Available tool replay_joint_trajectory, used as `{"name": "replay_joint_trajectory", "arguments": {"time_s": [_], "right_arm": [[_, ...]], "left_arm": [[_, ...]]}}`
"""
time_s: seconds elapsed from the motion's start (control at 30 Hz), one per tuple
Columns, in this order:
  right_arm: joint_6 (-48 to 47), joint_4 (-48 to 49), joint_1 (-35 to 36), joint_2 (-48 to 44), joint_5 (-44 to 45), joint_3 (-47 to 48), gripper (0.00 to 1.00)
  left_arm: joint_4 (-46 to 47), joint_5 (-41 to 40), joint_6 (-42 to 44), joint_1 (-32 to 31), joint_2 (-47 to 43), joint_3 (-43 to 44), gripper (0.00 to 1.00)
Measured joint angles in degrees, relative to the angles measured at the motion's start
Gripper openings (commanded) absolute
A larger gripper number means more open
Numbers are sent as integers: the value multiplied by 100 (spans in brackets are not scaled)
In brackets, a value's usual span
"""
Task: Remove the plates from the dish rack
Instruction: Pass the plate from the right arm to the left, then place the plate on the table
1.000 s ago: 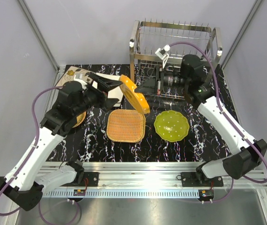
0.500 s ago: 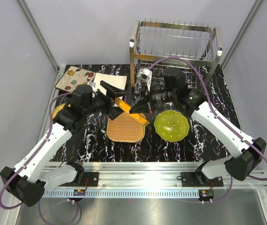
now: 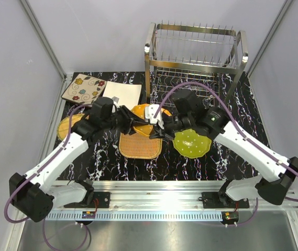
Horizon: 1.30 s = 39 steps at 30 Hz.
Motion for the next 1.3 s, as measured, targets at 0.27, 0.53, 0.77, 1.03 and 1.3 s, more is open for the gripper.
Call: {"name": "replay_joint_trajectory", "arguments": {"time_s": [0.27, 0.53, 0.77, 1.03, 1.3], "right_arm": [[-592, -15, 70, -914, 299, -717, 86], [190, 380, -767, -2212, 328, -1434, 100], [1899, 1102, -1934, -2653, 562, -2129, 100], [3265, 1683, -2885, -2743, 640, -2455, 100], [3862, 1851, -3348, -2920, 621, -2697, 100]], "left_arm": [[1576, 625, 481, -101, 140, -673, 0], [2671, 905, 1152, -339, 916, -1019, 0], [3213, 1001, 1818, -857, 1895, -682, 0], [3814, 901, 2138, -1320, 3169, -249, 0], [4275, 732, 2162, -1539, 4393, 509, 0]]}}
